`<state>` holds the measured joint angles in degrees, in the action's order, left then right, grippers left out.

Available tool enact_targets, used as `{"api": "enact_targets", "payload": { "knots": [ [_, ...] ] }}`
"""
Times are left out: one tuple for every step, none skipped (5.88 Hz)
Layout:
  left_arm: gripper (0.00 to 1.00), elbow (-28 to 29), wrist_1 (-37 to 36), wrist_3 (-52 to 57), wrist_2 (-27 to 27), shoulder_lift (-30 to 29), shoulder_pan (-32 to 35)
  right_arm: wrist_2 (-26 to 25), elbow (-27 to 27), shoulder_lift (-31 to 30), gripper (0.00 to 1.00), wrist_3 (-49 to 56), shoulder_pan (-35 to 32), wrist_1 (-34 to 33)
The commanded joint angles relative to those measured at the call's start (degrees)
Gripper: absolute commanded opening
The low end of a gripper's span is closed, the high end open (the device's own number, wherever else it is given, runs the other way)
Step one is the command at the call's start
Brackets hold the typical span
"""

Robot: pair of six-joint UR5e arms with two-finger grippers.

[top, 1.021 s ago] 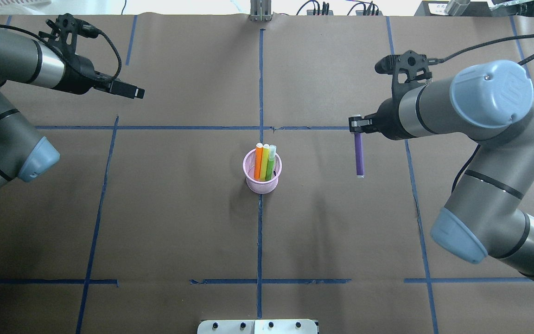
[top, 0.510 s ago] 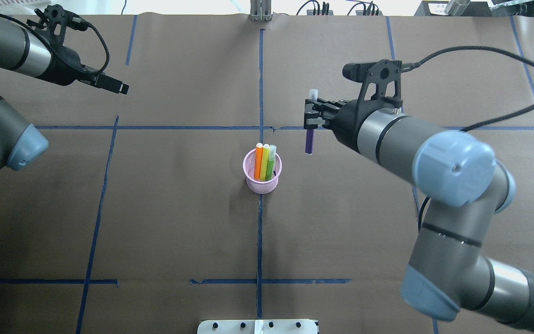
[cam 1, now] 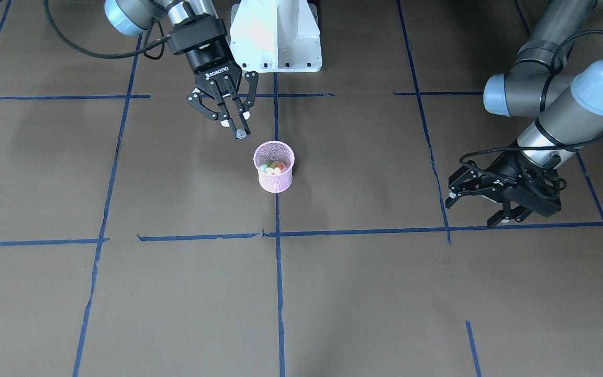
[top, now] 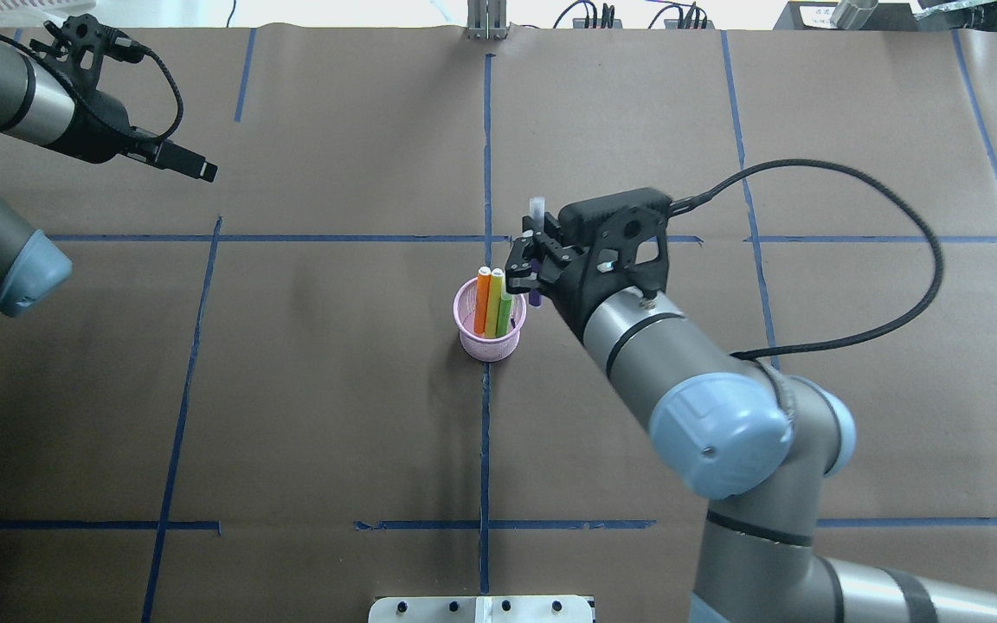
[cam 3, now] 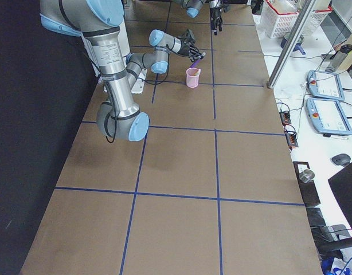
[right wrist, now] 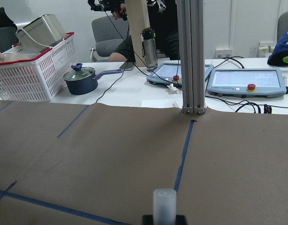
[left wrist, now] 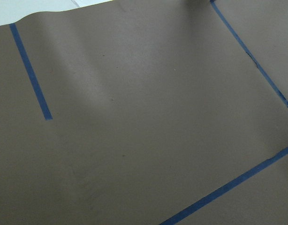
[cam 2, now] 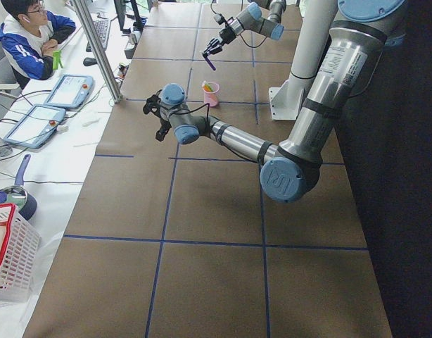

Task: Collect pens into pen holder
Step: 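Drop the purple marker into the pink cup and open the right gripper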

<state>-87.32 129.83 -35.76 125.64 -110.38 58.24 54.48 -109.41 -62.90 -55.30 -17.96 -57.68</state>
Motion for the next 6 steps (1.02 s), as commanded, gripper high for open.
{"api": "enact_targets", "payload": {
  "knots": [
    [1.00,0.0,0.1,0.9,0.0,2.2,-0.1,-3.2,5.3,4.4,0.00,1.9,1.3,-0.1],
    [1.00,0.0,0.0,1.0,0.0,2.4,-0.1,-3.6,8.0,7.7,0.00,2.0,1.2,-0.1],
    [1.00,0.1,0.0,1.0,0.0,2.3,-0.1,-3.9,10.2,8.9,0.00,2.0,1.3,-0.1],
    [1.00,0.1,0.0,1.0,0.0,2.3,-0.1,-4.0,12.1,9.8,0.00,2.0,1.3,-0.1],
    [1.00,0.1,0.0,1.0,0.0,2.3,-0.1,-3.9,13.6,9.6,0.00,2.1,1.3,-0.1],
    [1.00,0.2,0.0,1.0,0.0,2.3,-0.3,-3.9,14.0,8.9,0.00,2.7,1.5,-0.1]
  ]
}}
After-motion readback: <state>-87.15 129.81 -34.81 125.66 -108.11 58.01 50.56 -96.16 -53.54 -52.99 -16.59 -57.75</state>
